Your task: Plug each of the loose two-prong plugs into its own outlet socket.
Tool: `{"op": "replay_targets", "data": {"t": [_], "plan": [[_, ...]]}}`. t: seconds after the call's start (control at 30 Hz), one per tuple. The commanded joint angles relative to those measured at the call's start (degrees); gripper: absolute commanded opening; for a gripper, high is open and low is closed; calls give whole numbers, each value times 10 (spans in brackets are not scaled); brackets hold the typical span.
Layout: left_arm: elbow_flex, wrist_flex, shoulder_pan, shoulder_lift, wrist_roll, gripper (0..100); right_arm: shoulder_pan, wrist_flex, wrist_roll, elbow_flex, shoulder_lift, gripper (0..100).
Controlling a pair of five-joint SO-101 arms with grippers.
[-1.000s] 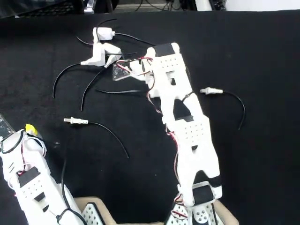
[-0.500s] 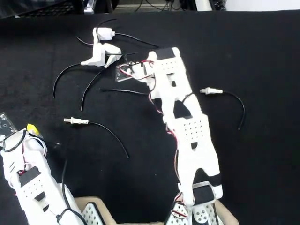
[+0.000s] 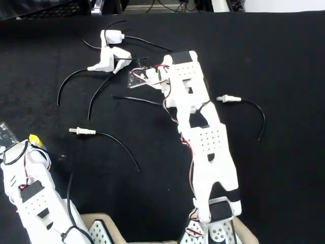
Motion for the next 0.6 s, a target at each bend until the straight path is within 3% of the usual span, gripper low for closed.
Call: {"op": "replay_targets", "data": {"t": [0.0,0.27,0.57], "plan": [[-4,-16,7,-4,-5,177,-33,40,-6,-10,-5,23],[-4,-16,7,-4,-5,177,-135,44,-66,-11,-5,25],[-6,-16,0,-4,-4,177,-243,43,-69,-53,-4,25]]}}
